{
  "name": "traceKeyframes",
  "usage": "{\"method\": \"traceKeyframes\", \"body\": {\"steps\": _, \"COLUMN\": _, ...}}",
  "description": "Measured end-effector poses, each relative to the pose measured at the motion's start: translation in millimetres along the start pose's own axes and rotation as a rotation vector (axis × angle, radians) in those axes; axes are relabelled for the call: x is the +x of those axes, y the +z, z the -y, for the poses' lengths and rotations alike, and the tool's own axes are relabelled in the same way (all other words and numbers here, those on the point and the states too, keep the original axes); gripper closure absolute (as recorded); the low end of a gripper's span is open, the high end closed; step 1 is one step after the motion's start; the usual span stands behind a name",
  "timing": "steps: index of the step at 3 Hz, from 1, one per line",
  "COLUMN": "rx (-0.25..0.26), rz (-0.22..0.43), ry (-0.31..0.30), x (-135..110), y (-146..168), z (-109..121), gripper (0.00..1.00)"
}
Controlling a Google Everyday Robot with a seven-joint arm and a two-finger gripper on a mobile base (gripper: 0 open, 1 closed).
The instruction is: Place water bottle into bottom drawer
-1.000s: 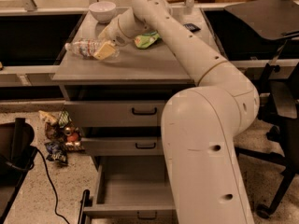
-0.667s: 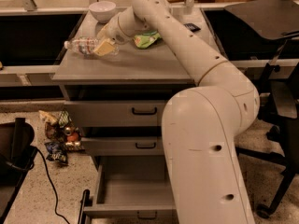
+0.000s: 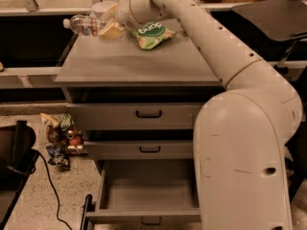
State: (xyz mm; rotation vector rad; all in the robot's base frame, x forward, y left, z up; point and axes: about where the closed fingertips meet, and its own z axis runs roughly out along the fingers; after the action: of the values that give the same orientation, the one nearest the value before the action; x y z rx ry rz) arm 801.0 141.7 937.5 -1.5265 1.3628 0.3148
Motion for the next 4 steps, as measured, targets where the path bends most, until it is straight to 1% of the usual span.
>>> {"method": "traceKeyframes", "body": {"steps": 1, "rx": 0.000, "rz": 0.000, "ry": 0.000, "x": 0, "y": 0, "z": 0, "gripper": 1.00}}
{"method": "traceKeyframes", "body": {"steps": 2, "rx": -0.060, "rz": 0.030, "ry": -0.041, "x": -13, "y": -2, "z": -16, "gripper": 1.00}}
{"method": "traceKeyframes", "body": {"steps": 3, "rx": -0.036, "rz": 0.084, "ry": -0.097, "x": -49, "y": -49, "z": -29, "gripper": 1.00}}
{"method": "traceKeyframes", "body": {"steps": 4, "rx": 0.052, "rz": 0.144, "ry": -0.153, "x": -107, "y": -117, "z": -54, "gripper": 1.00}}
